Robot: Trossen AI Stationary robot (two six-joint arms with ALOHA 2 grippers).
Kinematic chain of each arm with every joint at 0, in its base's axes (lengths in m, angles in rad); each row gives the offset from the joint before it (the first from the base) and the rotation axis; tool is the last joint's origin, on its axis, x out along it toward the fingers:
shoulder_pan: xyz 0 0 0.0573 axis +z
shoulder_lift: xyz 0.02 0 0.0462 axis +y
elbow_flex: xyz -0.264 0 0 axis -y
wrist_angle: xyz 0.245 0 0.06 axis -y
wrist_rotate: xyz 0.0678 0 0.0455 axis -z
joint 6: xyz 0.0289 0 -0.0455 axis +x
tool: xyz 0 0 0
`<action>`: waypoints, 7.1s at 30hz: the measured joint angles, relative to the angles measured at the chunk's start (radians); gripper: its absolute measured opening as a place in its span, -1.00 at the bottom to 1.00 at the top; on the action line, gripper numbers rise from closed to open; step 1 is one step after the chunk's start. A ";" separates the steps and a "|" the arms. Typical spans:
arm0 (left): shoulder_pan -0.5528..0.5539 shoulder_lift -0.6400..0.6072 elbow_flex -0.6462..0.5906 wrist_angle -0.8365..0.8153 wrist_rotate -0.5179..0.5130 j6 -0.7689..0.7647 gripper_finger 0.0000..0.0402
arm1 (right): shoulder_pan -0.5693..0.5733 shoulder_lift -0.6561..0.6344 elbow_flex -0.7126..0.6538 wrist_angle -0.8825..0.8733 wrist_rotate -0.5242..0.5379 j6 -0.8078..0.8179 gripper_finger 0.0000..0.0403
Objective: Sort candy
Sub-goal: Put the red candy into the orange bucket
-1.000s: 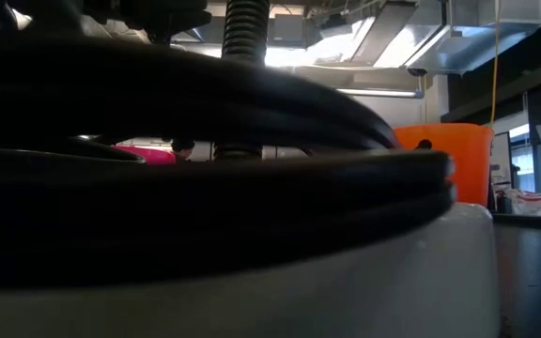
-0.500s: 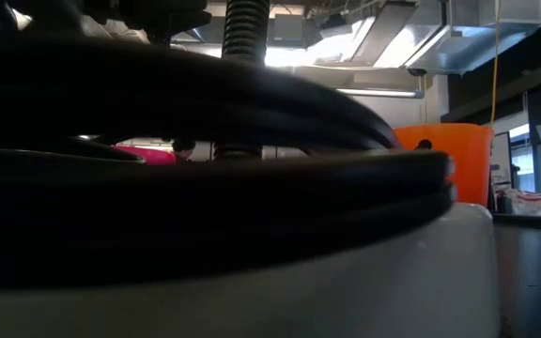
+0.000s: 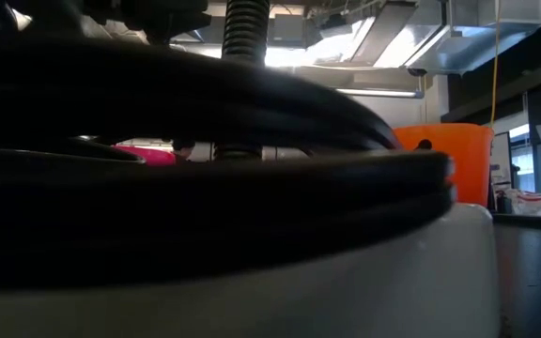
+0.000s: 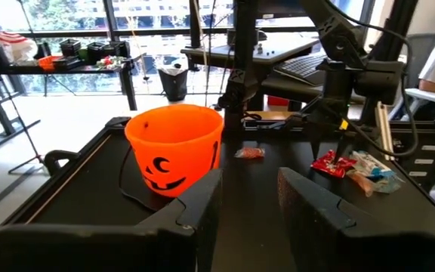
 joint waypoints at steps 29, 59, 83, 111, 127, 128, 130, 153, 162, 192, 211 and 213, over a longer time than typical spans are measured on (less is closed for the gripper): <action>0.000 0.000 0.000 0.000 -0.006 -0.034 -0.39 | 0.000 0.002 -0.002 -0.059 -0.012 -0.048 -0.52; 0.000 0.000 0.000 0.000 -0.007 -0.036 -0.39 | 0.000 -0.083 -0.005 -0.080 0.040 -0.051 -0.98; 0.000 0.000 0.000 0.001 -0.007 -0.059 -0.39 | 0.000 -0.084 -0.003 -0.069 0.092 -0.045 -0.98; -0.001 0.000 0.000 0.002 -0.012 -0.088 -0.39 | 0.000 -0.085 -0.003 -0.059 0.152 -0.046 -0.97; 0.000 0.000 0.000 0.004 -0.025 -0.111 -0.39 | 0.000 -0.085 -0.002 -0.060 0.221 -0.080 -0.97; 0.000 0.000 0.000 0.003 -0.025 -0.111 -0.39 | 0.000 -0.085 -0.002 -0.057 0.229 -0.084 -0.97; 0.000 0.000 0.000 0.003 -0.025 -0.111 -0.39 | 0.000 -0.085 0.003 -0.061 0.245 -0.085 -0.97; -0.004 0.000 0.000 0.023 -0.025 -0.138 -0.39 | -0.016 -0.086 0.167 -0.268 0.517 -0.188 -0.97; -0.004 0.000 0.000 0.035 -0.025 -0.143 -0.39 | -0.069 -0.086 0.286 -0.345 0.556 -0.322 -0.97; -0.013 0.000 0.000 0.033 -0.065 -0.156 -0.39 | -0.113 -0.086 0.312 -0.310 0.951 -0.389 -0.97; -0.013 0.000 0.000 0.025 -0.064 -0.155 -0.39 | -0.224 -0.085 0.312 -0.279 1.026 -0.412 -0.97; -0.013 0.000 0.000 0.022 -0.064 -0.155 -0.39 | -0.223 -0.085 0.312 -0.270 1.025 -0.424 -0.97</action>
